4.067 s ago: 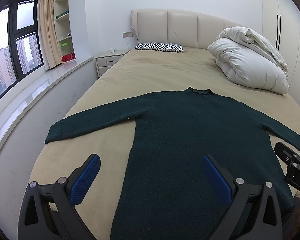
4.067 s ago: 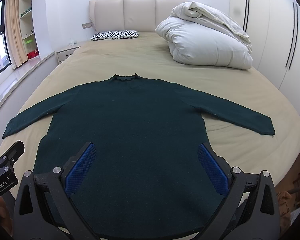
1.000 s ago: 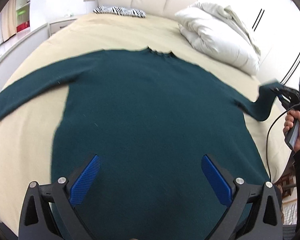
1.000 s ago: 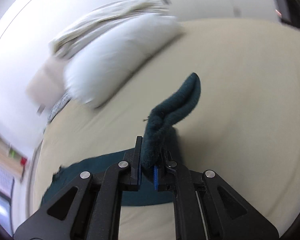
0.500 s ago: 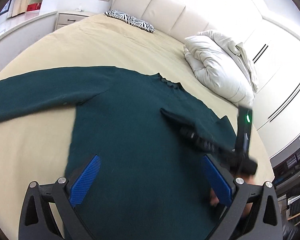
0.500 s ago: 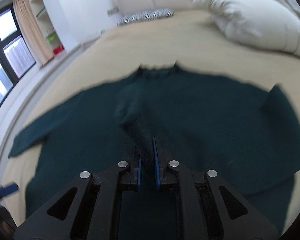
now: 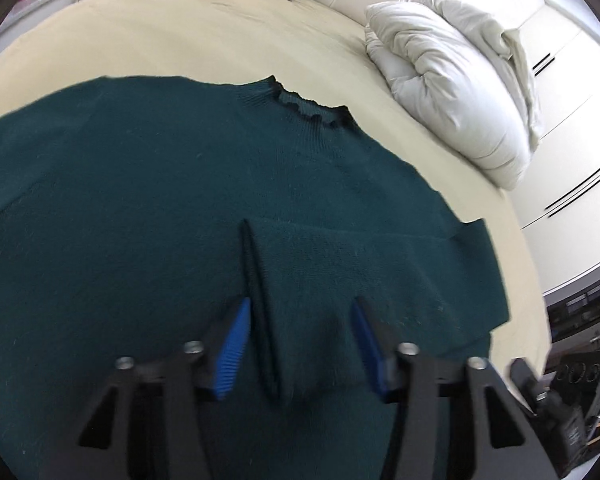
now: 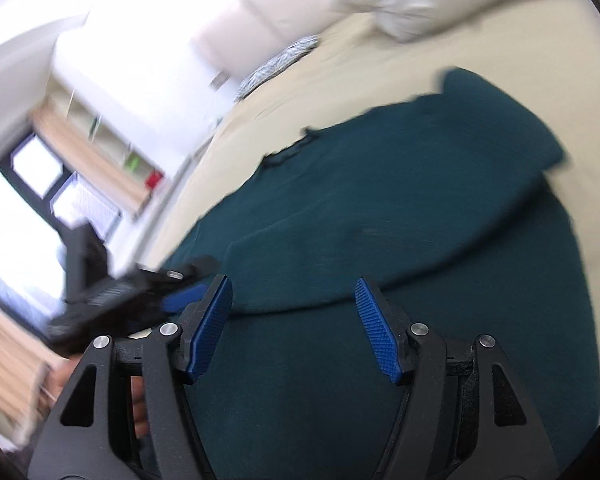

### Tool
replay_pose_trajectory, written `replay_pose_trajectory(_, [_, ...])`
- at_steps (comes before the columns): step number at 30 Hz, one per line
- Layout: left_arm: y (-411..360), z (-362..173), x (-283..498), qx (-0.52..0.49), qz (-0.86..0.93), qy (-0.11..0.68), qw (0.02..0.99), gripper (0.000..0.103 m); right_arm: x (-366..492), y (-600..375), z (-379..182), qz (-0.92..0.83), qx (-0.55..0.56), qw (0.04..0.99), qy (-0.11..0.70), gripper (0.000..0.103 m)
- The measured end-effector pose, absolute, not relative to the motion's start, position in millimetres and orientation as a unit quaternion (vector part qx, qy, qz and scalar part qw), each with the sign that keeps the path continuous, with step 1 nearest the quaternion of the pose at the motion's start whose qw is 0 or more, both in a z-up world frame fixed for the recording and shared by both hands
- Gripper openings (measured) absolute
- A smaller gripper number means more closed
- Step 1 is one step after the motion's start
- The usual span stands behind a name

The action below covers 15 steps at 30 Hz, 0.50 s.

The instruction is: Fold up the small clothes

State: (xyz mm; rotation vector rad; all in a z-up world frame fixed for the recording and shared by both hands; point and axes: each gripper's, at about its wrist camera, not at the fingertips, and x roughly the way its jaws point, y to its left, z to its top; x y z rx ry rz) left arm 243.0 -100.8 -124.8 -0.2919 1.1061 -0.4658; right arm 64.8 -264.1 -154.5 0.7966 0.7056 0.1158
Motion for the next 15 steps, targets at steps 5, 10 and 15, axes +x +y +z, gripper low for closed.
replay_pose_trajectory(5, [-109.2,-116.4,246.4,-0.109,-0.219,0.511,0.824,0.009,50.5,-313.7,-175.9,0.026,0.479,0.822,0.308,0.064])
replay_pose_trajectory(10, [-92.9,-85.3,250.6,-0.123,-0.216,0.451,0.857,0.009,50.6,-336.2,-186.8,0.025,0.522,0.800,0.294,0.064])
replay_pose_trajectory(15, [-75.9,-77.1,262.1,-0.134,-0.198,0.409,0.881,0.009,77.0,-350.0,-193.5,0.020,0.554,0.776,0.299,0.064])
